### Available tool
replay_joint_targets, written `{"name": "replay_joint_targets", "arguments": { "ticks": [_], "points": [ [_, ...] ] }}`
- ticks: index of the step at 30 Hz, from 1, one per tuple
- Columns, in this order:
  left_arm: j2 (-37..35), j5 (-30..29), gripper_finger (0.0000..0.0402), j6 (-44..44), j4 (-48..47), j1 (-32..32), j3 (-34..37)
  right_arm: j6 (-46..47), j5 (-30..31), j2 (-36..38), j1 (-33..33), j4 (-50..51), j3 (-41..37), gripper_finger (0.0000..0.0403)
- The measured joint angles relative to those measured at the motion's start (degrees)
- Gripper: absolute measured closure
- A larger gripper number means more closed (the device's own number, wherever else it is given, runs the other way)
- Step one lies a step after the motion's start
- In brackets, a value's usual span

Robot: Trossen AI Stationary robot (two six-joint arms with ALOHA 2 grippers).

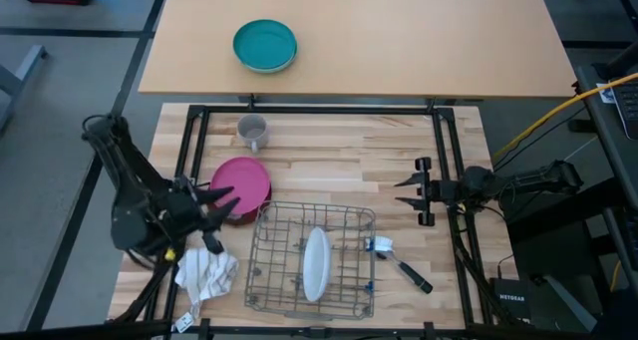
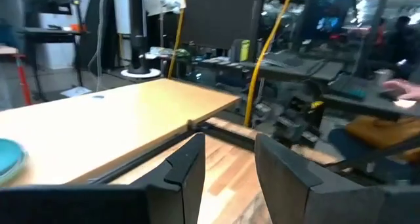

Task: Sort dishes
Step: Put the pink plate into the dish rack

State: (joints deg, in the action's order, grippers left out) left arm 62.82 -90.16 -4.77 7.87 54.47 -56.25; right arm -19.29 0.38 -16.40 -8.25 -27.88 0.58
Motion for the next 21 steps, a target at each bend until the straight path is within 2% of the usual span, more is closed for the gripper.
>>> {"name": "replay_joint_targets", "arguments": {
  "ticks": [6, 11, 14, 18, 21],
  "points": [
    [-5.6, 0.11, 0.0277, -12.7, -18.02, -2.08, 3.12, 1.55, 0.0, 0.02, 0.0, 3.33, 0.02, 0.0249],
    [-10.65, 2.34, 0.0277, -32.26, -38.04, -4.45, 6.29, 3.1, 0.0, 0.02, 0.0, 5.98, 0.02, 0.0249],
    [-12.79, 12.08, 0.0277, -48.54, -53.11, -6.61, 7.62, 4.36, 0.0, 0.02, 0.0, 7.71, 0.02, 0.0249],
    [-13.06, 32.69, 0.0277, -68.49, -69.0, -10.87, 9.6, 5.86, 0.0, 0.0, 0.0, 10.76, 0.02, 0.0249],
    [-12.01, 45.22, 0.0277, -73.36, -72.53, -13.09, 12.3, 5.95, 0.02, 0.0, 0.0, 12.64, 0.01, 0.0249]
  ]
}}
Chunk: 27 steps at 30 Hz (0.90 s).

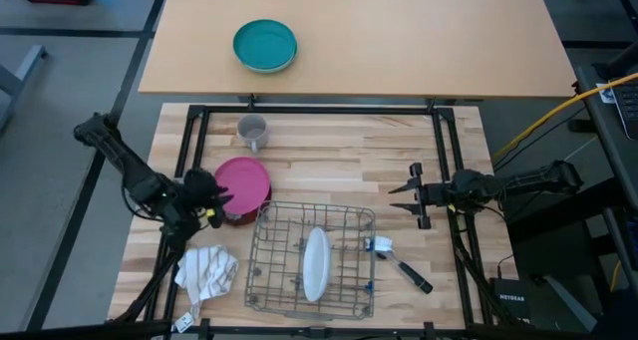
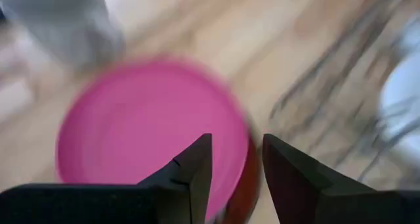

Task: Sort dishes
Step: Put the pink plate into the dish rack

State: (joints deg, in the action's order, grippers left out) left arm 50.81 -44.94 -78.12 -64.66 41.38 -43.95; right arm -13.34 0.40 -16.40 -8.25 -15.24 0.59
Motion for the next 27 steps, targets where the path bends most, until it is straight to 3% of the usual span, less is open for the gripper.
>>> {"name": "replay_joint_targets", "arguments": {
  "ticks": [3, 7, 17, 27],
  "points": [
    [1.48, 6.86, 0.0277, 0.82, 0.94, -1.51, 3.07, 0.02, 0.02, 0.02, 0.0, 0.73, 0.01, 0.0248],
    [4.44, 11.76, 0.0277, 3.31, 1.27, -2.7, 6.26, 0.02, 0.02, 0.02, 0.0, 1.05, 0.01, 0.0248],
    [14.13, 15.63, 0.0277, 20.39, 7.78, -3.03, 7.14, 0.01, 3.04, 0.02, 0.0, 2.42, 0.01, 0.0249],
    [21.75, 15.64, 0.0277, 23.51, 9.48, -3.04, 7.13, 0.0, 3.08, 0.02, 0.0, 3.69, 0.01, 0.0249]
  ]
}}
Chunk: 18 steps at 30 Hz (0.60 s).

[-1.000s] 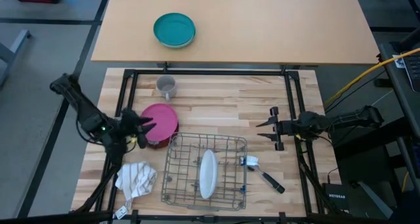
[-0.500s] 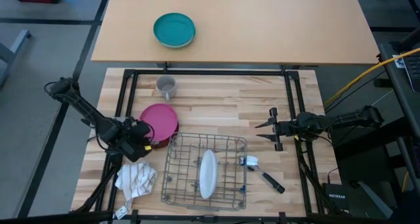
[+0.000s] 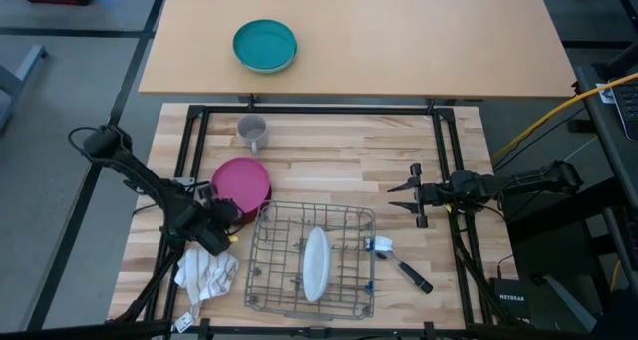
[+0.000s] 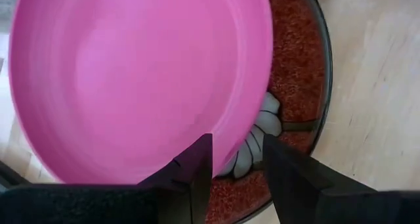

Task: Sort dishes
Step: Put the pink plate into the dish rack

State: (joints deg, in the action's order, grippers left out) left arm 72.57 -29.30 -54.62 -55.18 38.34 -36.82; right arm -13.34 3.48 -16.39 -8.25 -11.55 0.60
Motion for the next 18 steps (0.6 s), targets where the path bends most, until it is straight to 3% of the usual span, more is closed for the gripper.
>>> {"name": "replay_joint_targets", "arguments": {
  "ticks": [18],
  "points": [
    [2.24, 0.54, 0.0277, 7.55, 1.04, -5.97, -0.02, 0.0, 0.01, -0.01, 0.0, 0.15, 0.0, 0.0249]
  ]
}}
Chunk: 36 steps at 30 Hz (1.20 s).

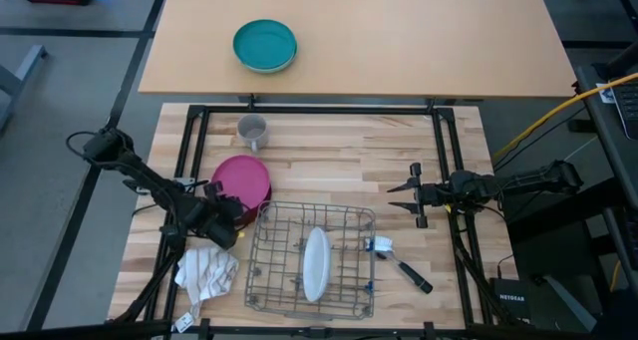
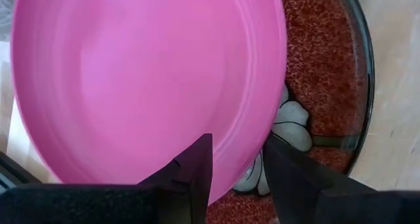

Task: Sort dishes
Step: Put the pink plate into the dish rack

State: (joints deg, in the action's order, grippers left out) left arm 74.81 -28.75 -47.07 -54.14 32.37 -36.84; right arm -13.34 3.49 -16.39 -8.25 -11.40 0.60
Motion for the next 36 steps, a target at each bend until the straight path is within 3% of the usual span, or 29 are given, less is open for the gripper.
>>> {"name": "replay_joint_targets", "arguments": {
  "ticks": [8, 22, 36],
  "points": [
    [0.0, 3.14, 0.0282, 4.23, 2.69, -2.82, 0.0, 0.0, 0.0, 0.0, 0.01, 0.0, 0.0, 0.0249],
    [0.0, 4.53, 0.0394, 4.87, 2.76, -6.33, 0.0, 0.0, 0.0, 0.0, 0.0, 0.0, 0.0, 0.0249],
    [-2.23, 4.33, 0.04, -3.87, 3.57, -6.61, -1.81, 0.0, 0.0, -0.01, 0.02, 0.01, 0.0, 0.0249]
  ]
}}
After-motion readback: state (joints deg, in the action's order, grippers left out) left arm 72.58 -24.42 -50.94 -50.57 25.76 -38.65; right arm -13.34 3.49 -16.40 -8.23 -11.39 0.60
